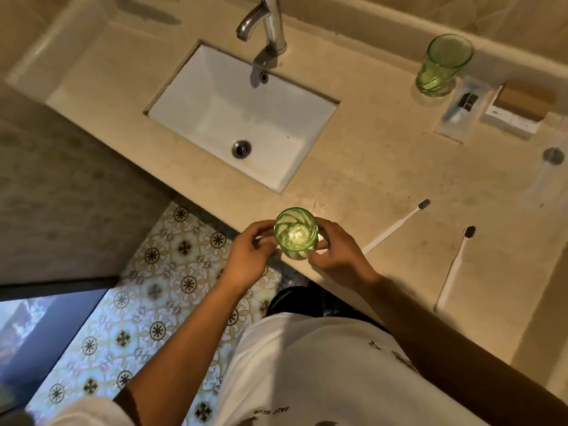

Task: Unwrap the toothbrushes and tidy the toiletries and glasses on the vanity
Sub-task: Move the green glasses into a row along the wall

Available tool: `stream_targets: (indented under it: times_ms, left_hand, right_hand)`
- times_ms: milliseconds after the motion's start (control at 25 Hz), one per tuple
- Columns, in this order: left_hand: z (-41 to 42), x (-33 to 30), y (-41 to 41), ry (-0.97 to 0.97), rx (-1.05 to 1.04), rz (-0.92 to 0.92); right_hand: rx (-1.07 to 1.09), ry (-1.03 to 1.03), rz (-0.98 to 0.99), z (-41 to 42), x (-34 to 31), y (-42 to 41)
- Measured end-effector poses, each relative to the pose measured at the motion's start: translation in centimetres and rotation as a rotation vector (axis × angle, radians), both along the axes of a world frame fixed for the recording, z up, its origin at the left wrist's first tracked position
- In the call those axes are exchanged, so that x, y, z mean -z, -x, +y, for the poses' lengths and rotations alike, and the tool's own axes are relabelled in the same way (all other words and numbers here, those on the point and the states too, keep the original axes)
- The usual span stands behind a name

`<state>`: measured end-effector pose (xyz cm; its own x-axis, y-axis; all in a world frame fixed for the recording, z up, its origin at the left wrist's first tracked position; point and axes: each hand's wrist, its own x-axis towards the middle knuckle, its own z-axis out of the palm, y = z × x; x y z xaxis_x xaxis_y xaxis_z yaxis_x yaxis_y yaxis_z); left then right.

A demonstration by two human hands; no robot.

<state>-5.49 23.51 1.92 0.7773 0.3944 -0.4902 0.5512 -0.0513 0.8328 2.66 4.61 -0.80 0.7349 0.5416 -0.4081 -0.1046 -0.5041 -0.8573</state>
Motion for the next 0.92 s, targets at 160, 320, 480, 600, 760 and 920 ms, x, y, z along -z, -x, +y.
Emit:
stream_targets:
  times_ms: [160,320,480,600,760,920]
  left_hand:
    - [-0.8,-0.6,0.2,0.042,0.001,-0.019]
    - [0.8,-0.4,-0.8,0.085,0.058,-0.011]
    - [3.7,0.1,-4.2,0.158,0.135,-0.032]
    - [6.7,0.8,-9.0,0.189,0.22,-0.054]
    - [8.9,-0.8,-16.3,0.137,0.421,-0.178]
    - [8.3,-2.7,-23.9,0.294,0.424,-0.102]
  right_hand:
    - [0.088,-0.008,0.023,0.5,-0.4,0.7]
    - [0.168,-0.035,0.036,0.8,-0.6,0.9]
    - [0.279,0.032,-0.043,2.5,-1.1,-0.6]
    - [0.406,0.09,-0.087,4.7,-1.9,-2.8]
    - [0.608,0.08,-0.143,6.9,-3.1,-6.5]
    - [0.761,0.101,-0.174,7.3,-3.7,-11.9]
